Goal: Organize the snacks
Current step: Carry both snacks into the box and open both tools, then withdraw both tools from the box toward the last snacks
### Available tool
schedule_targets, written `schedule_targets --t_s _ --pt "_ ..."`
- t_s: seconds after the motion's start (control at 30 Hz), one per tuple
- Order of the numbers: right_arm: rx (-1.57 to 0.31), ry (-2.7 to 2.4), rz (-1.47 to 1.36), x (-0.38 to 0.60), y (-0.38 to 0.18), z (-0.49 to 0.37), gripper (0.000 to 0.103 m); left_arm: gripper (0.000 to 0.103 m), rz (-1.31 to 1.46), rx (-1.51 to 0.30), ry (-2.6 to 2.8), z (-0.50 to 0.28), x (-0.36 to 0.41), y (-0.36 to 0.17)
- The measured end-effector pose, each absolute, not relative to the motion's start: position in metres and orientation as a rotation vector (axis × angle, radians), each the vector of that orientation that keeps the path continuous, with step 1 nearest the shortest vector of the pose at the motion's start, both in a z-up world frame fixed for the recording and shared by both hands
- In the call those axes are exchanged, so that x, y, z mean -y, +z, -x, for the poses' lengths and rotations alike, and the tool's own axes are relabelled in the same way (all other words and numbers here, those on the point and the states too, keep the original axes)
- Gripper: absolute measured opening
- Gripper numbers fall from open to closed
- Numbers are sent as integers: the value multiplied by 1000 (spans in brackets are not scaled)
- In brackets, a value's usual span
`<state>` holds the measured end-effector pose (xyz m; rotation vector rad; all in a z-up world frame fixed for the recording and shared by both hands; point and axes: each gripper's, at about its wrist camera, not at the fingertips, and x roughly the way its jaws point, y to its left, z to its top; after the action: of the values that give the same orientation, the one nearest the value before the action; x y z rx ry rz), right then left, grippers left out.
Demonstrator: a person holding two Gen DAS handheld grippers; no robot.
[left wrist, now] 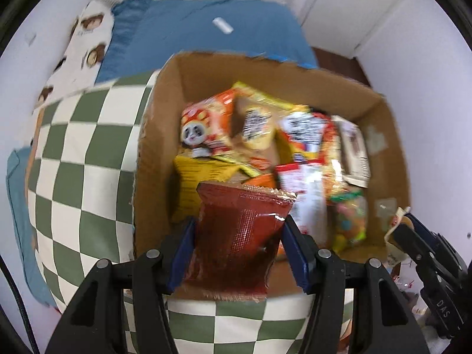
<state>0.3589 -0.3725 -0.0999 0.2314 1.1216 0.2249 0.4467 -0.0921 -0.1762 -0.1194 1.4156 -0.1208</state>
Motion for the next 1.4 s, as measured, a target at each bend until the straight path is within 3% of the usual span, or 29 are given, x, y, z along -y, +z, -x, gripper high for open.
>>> schedule_targets --t_s 0.3,0.33,0.37,0.4,0.43,0.47,0.5,1.0,1.4 --pt "-1256 197 -195 359 -147 -385 40 55 178 -1524 -90 -461 78 -225" --pt "-1268 190 -206 359 -151 -387 46 57 185 -1521 -93 -460 78 -224" --pt "-1283 183 -204 359 -154 -388 66 64 187 -1516 -93 -460 77 -223" --pt "-1297 168 -199 359 -156 -389 78 70 190 -1506 -93 -459 76 -221" --pt "-1307 160 -196 359 -158 -390 94 86 185 -1497 -89 -458 75 -220" --pt "-1309 162 -195 360 -158 -390 95 94 176 -1488 -83 -457 75 -219" --pt "-1312 157 -186 359 -157 -390 95 95 160 -1475 -72 -455 75 -216" --pt "-1304 81 -86 350 -150 -380 99 95 57 -1343 -20 -419 77 -199" --pt "-1160 76 -52 345 -98 -348 99 95 20 -1160 -20 -375 79 -146"
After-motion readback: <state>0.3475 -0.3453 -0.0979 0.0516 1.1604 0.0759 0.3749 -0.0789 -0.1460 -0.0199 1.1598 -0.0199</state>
